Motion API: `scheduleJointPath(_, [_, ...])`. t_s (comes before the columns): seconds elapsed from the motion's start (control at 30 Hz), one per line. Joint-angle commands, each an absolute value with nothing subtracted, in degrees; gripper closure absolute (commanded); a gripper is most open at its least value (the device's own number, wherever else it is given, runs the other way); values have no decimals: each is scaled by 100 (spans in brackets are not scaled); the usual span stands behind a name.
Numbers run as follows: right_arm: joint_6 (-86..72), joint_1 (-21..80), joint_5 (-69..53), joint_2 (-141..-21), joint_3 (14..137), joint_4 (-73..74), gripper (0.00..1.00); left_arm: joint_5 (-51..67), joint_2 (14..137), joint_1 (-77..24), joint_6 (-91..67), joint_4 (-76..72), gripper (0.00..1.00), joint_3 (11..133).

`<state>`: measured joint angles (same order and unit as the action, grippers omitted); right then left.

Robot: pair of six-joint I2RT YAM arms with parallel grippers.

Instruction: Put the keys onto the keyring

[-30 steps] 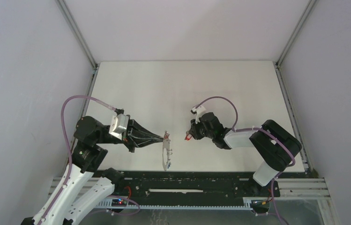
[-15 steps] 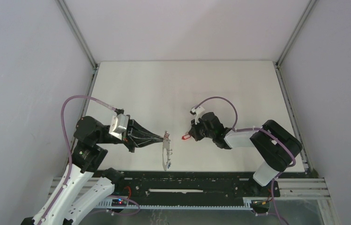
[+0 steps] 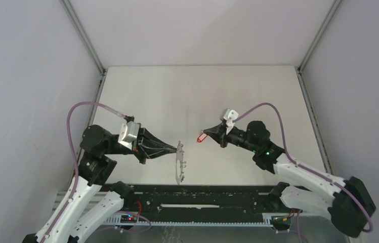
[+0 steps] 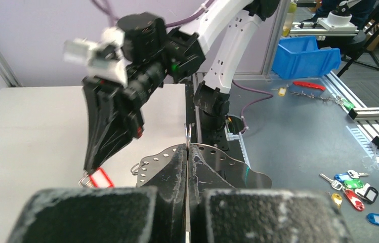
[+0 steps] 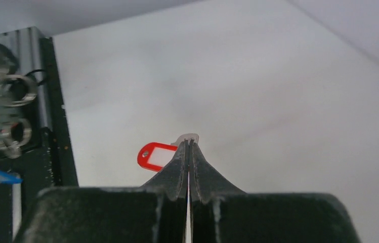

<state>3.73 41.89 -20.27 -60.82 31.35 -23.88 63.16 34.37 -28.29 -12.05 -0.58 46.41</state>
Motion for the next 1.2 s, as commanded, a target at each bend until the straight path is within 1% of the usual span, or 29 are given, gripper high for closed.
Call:
scheduleJointPath(0.0, [1452,4439,-3074,-5124,3456,-1544,100,6304,3530,-2799,-1499,-523,100,4868])
scheduleJointPath(0.13, [2125,4624,-3940,-4823,4113,-480,100,6417,3611,-2827,-1562,-554,100,4889])
scheduleJointPath(0.27, [2803,4665,-4753,-5003,4982,635,100,6495,3675,-2931,-1569,-562,100,4857])
scheduleJointPath(0.37, [3264,4684,-5120,-5202,5540,1272,100,6551,3730,-3017,-1565,-562,100,4843])
scheduleJointPath(0.47, [3637,4708,-5344,-5340,5942,1609,100,6573,3797,-3070,-1546,-562,100,4859])
scheduleJointPath(0.6, [3971,4808,-5384,-5474,6276,1800,100,6624,3873,-3109,-1530,-567,100,4878])
scheduleJointPath(0.9, [4310,5059,-5443,-5736,6640,1632,100,6657,3979,-3190,-1607,-786,100,4873])
scheduleJointPath(1.17, [4368,5228,-5325,-5798,6743,1356,100,6823,3972,-3199,-1468,-778,100,4836])
